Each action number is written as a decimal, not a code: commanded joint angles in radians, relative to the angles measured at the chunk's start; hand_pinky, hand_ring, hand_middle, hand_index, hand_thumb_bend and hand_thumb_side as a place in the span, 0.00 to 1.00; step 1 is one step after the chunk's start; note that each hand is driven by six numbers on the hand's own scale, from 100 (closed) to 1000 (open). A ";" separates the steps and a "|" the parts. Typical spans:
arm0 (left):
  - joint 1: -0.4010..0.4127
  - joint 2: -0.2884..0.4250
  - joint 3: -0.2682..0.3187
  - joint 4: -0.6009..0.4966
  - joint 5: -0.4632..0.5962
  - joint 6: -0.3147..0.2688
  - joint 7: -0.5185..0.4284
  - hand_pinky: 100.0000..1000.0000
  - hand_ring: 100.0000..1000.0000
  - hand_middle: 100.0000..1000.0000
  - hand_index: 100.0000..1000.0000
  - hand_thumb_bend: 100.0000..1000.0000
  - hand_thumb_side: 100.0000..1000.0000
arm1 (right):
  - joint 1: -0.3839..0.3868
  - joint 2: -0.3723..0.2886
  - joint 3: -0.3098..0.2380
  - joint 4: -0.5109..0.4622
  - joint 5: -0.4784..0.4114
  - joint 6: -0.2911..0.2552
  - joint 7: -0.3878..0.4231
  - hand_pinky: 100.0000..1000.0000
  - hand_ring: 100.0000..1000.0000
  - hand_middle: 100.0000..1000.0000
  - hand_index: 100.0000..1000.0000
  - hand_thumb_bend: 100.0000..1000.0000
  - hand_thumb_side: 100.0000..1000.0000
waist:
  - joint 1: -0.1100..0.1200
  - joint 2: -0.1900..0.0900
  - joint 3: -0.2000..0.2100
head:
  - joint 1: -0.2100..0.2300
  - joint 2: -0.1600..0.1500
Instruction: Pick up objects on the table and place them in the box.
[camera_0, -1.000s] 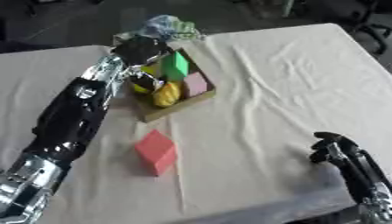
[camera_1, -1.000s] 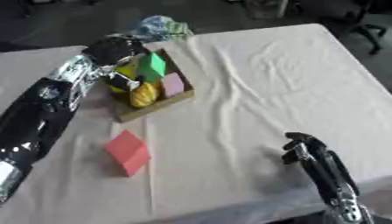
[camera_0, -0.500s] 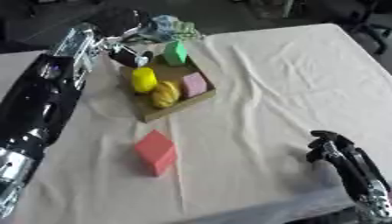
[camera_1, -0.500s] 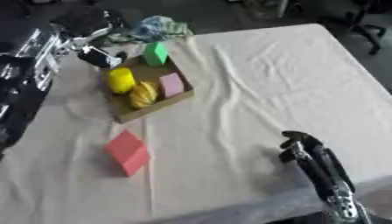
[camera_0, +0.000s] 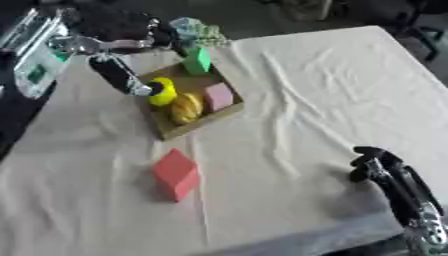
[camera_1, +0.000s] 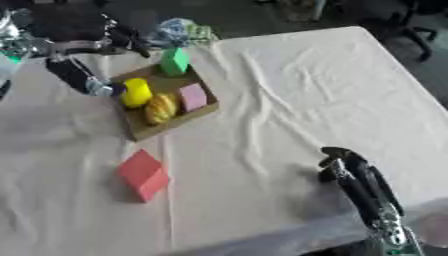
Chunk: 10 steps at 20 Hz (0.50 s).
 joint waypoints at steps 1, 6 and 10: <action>0.010 0.048 -0.046 -0.068 0.054 -0.140 -0.272 0.83 0.80 0.83 0.89 0.25 0.70 | -0.007 -0.023 -0.005 -0.013 0.005 -0.002 -0.003 0.47 0.46 0.48 0.72 0.00 0.63 | 0.009 -0.027 -0.001 | -0.005 -0.004; 0.034 0.026 -0.086 -0.043 -0.011 -0.181 -0.287 0.87 0.86 0.89 0.94 0.51 0.82 | -0.002 -0.024 -0.007 -0.011 0.005 -0.003 -0.005 0.47 0.46 0.48 0.72 0.00 0.63 | 0.002 -0.027 -0.002 | -0.005 -0.004; 0.048 0.037 -0.089 -0.067 -0.112 -0.248 -0.263 0.88 0.88 0.92 0.96 0.65 0.86 | -0.001 -0.025 -0.007 -0.009 0.006 -0.003 -0.006 0.47 0.46 0.48 0.72 0.00 0.64 | 0.003 -0.024 0.000 | -0.008 -0.004</action>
